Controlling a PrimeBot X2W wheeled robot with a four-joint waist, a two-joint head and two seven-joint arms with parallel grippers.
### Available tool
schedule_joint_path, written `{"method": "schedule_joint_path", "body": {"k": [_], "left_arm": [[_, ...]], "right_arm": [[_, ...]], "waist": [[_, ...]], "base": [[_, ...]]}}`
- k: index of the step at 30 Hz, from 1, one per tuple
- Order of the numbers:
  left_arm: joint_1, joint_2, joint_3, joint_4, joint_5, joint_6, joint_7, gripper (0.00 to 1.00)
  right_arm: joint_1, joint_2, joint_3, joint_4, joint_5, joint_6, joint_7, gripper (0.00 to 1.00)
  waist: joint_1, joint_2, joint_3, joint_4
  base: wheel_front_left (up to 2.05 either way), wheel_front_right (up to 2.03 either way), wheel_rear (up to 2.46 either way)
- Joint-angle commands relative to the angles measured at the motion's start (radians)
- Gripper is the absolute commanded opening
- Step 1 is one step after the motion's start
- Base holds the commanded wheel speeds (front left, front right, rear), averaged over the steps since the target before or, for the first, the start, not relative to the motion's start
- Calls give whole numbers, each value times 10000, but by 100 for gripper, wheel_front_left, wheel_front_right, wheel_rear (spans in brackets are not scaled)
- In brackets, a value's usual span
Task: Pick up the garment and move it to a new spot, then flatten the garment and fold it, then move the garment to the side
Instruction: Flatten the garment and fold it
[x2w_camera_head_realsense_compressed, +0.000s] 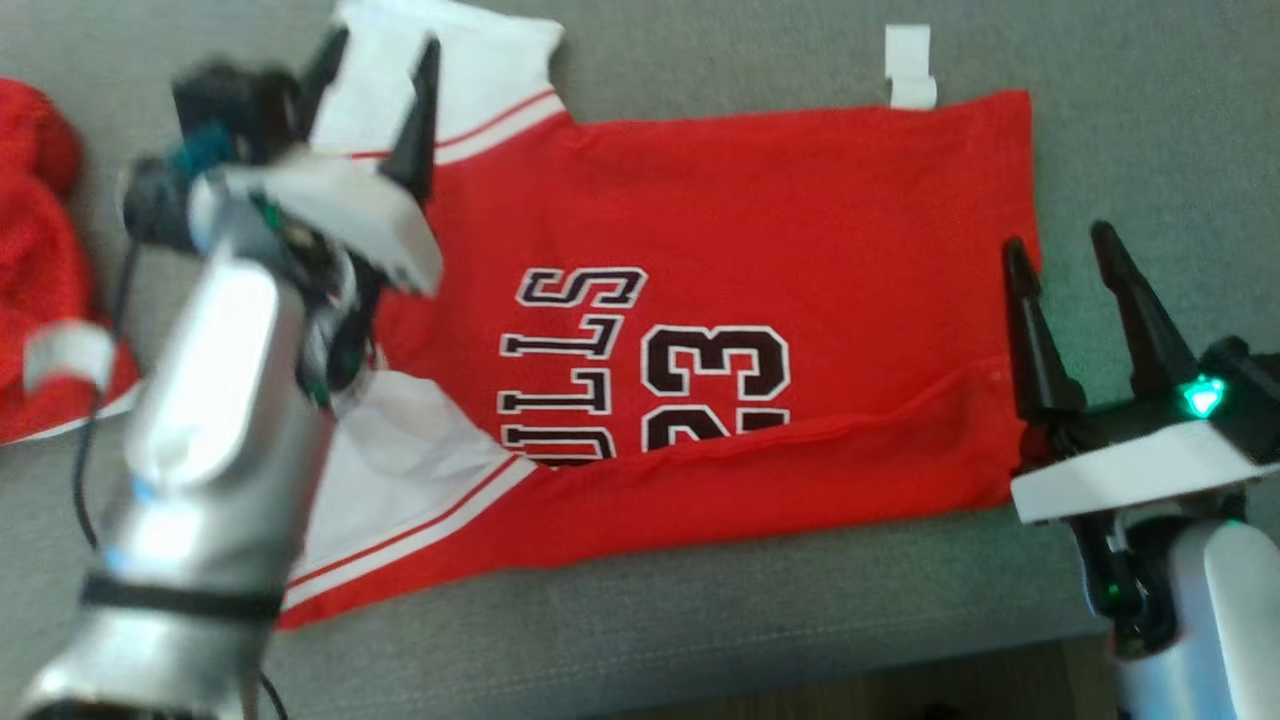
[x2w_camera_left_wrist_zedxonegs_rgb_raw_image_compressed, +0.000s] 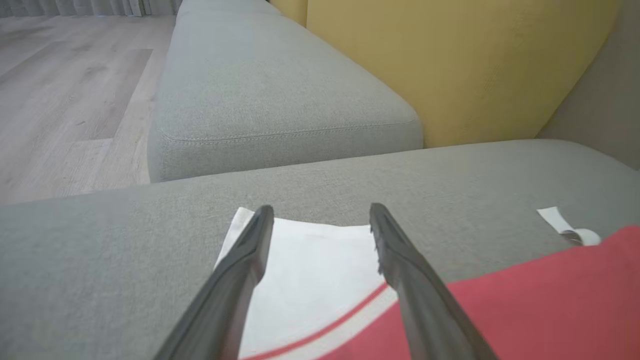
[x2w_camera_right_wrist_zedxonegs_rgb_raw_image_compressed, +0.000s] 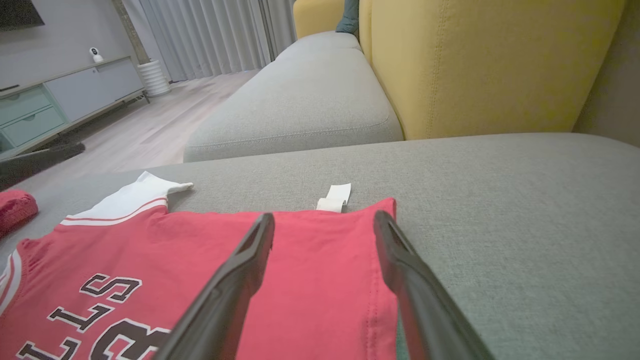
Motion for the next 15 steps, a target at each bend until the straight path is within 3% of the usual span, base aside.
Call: {"method": "schedule_joint_path", "body": {"k": [1, 9, 15], "left_arm": [[-484, 291, 341, -141, 87, -30, -19, 100], [-3056, 790, 406, 3475, 473, -92, -291, 100], [-3891, 1029, 406, 5670, 558, -22, -506, 100]], "right_arm": [[-200, -97, 222, -296, 62, -9, -132, 100], [-588, -31, 502, -46, 146, -9, -393, 100], [-608, -10, 594, 137, 193, -9, -508, 100]], "waist": [[-2, 0, 409, -365], [-2, 0, 1223, -896], [-2, 0, 1387, -1073]], "base": [[0, 0, 0], [0, 0, 0], [0, 0, 0]]}}
